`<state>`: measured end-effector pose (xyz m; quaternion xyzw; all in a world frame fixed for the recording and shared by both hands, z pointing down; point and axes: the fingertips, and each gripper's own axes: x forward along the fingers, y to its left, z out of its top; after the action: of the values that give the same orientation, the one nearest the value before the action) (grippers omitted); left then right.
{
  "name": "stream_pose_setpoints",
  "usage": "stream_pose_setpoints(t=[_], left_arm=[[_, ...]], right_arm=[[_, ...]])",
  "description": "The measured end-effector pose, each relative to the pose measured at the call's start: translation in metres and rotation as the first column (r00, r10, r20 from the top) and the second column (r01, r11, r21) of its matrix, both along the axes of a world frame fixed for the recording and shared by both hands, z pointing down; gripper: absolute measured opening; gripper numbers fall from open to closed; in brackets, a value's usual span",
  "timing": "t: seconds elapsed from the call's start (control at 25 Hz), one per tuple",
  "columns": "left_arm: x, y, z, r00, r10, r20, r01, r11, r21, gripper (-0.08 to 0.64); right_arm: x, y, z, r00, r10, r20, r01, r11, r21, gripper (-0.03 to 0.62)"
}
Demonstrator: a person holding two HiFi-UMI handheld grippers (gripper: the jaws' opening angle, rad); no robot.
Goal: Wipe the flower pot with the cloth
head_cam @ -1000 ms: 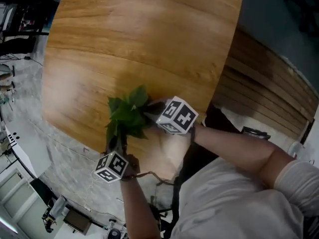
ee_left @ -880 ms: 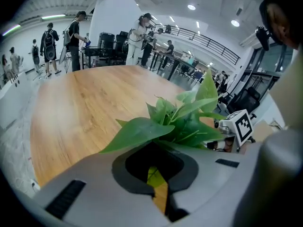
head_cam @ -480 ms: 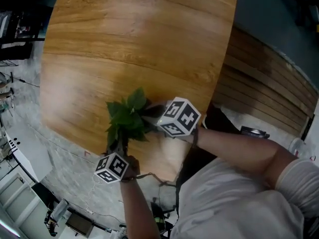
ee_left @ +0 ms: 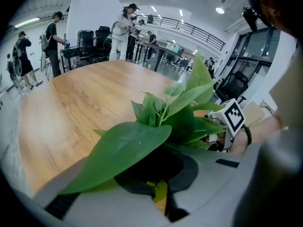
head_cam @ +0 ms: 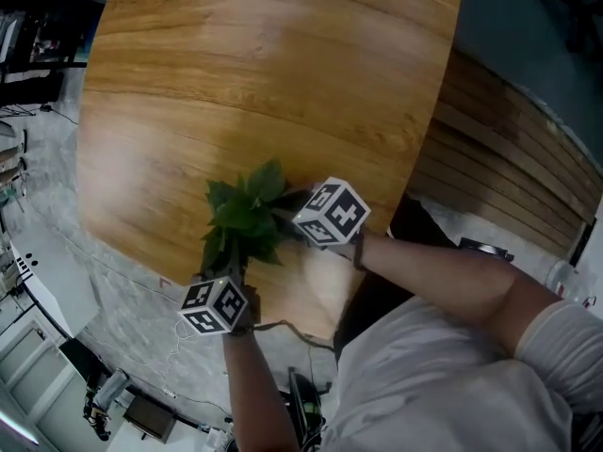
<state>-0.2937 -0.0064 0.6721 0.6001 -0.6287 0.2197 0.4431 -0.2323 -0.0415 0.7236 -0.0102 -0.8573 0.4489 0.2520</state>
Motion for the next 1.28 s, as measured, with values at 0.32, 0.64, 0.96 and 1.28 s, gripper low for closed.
stream_pose_setpoints(t=[0.32,0.64,0.96,1.28], left_arm=[[0.002,-0.002,0.002,0.996,0.088,-0.002,-0.088,0.996,-0.007,0.006],[0.004,-0.007,0.0,0.967,0.252,0.04,-0.25,0.967,-0.052,0.006],[0.005,-0.007,0.004,0.954,0.295,0.047,-0.292,0.955,-0.057,0.006],[0.012,-0.016,0.002,0.886,0.46,0.062,-0.456,0.888,-0.068,0.006]], right_arm=[[0.012,-0.004,-0.056,0.997,-0.015,0.079,0.016,1.0,-0.007,0.044],[0.003,-0.01,-0.036,0.999,-0.029,0.03,0.028,0.999,0.017,0.043],[0.003,-0.005,-0.025,0.998,-0.038,0.044,0.04,0.999,-0.035,0.043],[0.011,-0.018,-0.064,0.989,-0.117,0.087,0.116,0.993,0.024,0.044]])
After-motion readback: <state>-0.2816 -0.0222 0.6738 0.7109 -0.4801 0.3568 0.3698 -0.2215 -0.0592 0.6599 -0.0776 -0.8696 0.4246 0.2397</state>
